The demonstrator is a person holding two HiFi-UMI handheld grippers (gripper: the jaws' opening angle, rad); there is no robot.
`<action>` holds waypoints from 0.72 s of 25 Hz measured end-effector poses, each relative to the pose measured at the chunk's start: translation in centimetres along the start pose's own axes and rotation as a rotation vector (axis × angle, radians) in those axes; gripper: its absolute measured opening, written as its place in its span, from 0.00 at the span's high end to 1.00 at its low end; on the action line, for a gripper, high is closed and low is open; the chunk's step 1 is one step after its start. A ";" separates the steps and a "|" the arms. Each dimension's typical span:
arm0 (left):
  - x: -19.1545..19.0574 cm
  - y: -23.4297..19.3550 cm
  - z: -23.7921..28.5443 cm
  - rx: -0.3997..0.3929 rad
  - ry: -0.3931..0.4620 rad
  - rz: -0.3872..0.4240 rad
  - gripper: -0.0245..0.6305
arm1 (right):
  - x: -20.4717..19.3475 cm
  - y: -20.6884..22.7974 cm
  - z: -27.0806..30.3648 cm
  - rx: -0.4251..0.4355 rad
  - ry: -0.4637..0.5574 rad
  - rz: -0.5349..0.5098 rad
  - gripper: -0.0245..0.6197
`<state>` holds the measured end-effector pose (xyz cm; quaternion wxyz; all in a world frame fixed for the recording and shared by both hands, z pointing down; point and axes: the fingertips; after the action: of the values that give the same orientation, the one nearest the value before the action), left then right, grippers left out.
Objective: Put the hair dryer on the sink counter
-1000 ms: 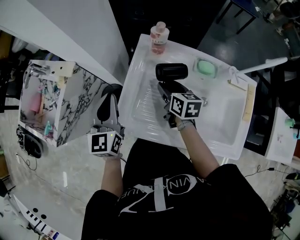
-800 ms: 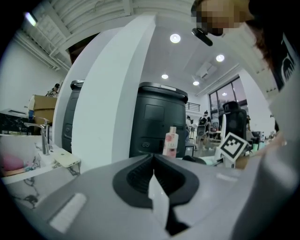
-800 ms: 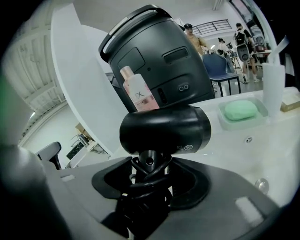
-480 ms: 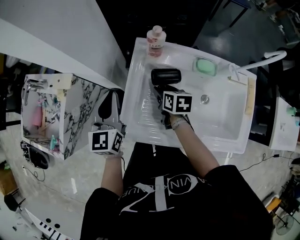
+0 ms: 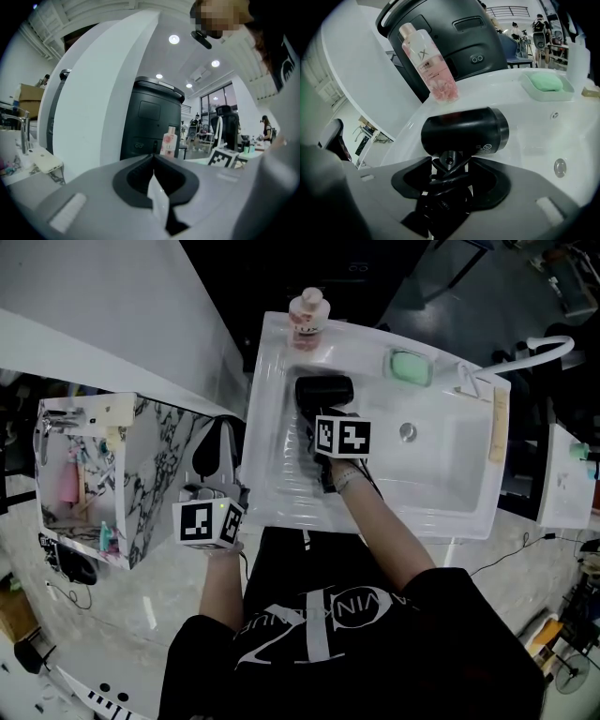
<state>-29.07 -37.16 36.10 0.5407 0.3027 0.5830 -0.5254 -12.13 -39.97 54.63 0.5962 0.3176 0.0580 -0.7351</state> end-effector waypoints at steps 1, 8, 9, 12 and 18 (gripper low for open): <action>-0.1 0.0 0.1 -0.003 -0.003 -0.001 0.96 | 0.0 -0.1 0.1 -0.002 -0.002 -0.005 0.57; -0.2 -0.1 0.4 -0.012 -0.013 -0.002 0.96 | 0.1 -0.2 0.3 -0.003 -0.009 -0.027 0.56; -0.8 -0.4 0.5 -0.010 -0.014 -0.002 0.96 | -0.2 -0.1 0.9 0.002 -0.010 -0.028 0.56; -5.3 -2.6 1.3 -0.007 -0.017 0.003 0.96 | -2.5 0.6 5.4 0.028 -0.017 -0.021 0.55; -11.3 -4.9 3.0 -0.020 -0.023 0.009 0.96 | -5.5 1.3 10.5 0.078 -0.007 -0.032 0.49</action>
<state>-30.02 -38.85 48.68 0.5528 0.2939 0.5805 -0.5207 -14.62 -40.65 66.31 0.5719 0.3370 0.0323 -0.7472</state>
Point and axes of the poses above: the fingertips, and each gripper's own axes: z forward along the fingers, y to its right, x out of its top, and after that the axes turned 9 degrees about -z, right-handed
